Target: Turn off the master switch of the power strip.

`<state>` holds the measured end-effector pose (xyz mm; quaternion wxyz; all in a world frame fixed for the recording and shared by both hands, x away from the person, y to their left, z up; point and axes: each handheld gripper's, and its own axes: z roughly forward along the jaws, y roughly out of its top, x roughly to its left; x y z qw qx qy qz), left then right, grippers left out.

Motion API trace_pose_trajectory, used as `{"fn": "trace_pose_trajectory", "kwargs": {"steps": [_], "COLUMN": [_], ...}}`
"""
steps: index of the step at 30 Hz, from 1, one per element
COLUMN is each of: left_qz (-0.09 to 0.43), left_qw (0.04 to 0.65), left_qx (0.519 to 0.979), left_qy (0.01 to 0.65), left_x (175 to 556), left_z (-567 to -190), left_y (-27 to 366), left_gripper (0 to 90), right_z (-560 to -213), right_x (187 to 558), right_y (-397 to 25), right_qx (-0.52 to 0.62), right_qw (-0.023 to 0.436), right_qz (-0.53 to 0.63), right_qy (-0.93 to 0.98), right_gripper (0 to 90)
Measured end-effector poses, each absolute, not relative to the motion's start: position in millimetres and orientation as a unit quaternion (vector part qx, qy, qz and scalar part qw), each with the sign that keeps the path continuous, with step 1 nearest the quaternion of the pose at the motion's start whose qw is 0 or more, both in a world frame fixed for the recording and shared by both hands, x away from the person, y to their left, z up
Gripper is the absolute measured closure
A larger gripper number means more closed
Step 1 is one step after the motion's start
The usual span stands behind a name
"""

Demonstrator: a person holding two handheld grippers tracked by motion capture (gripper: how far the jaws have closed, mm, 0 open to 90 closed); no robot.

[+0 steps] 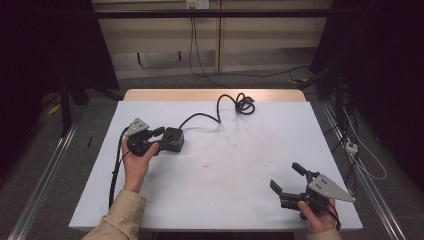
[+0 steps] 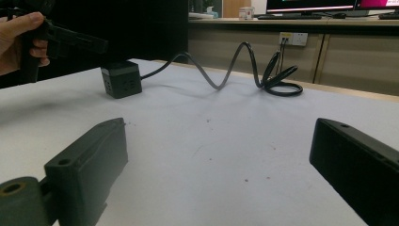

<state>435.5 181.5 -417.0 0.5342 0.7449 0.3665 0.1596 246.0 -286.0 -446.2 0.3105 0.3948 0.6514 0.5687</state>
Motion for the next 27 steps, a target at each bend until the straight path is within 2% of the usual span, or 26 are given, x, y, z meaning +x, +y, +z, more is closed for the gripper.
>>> {"fn": "trace_pose_trajectory", "kwargs": {"steps": [10,19,27], "left_qz": [0.156,0.149,0.147], "left_qw": [0.522,0.523,0.519], "left_qx": [0.757,0.758,0.759], "left_qy": [0.362,0.361,0.365], "left_x": [439.4,442.7,444.7], "left_z": [-417.4,-415.0,-414.2], "left_y": [182.7,177.6,177.6], "left_gripper": [63.0,69.6,71.0], "right_z": [-446.3,-446.2,-446.6], "right_x": [246.3,246.2,246.4], "right_y": [-286.2,-287.0,-286.6], "right_qx": [0.395,0.394,0.394], "right_qw": [0.309,0.308,0.308], "right_qz": [0.569,0.569,0.57], "right_qy": [0.652,0.652,0.652], "right_gripper": [4.4,4.5,4.5]}}
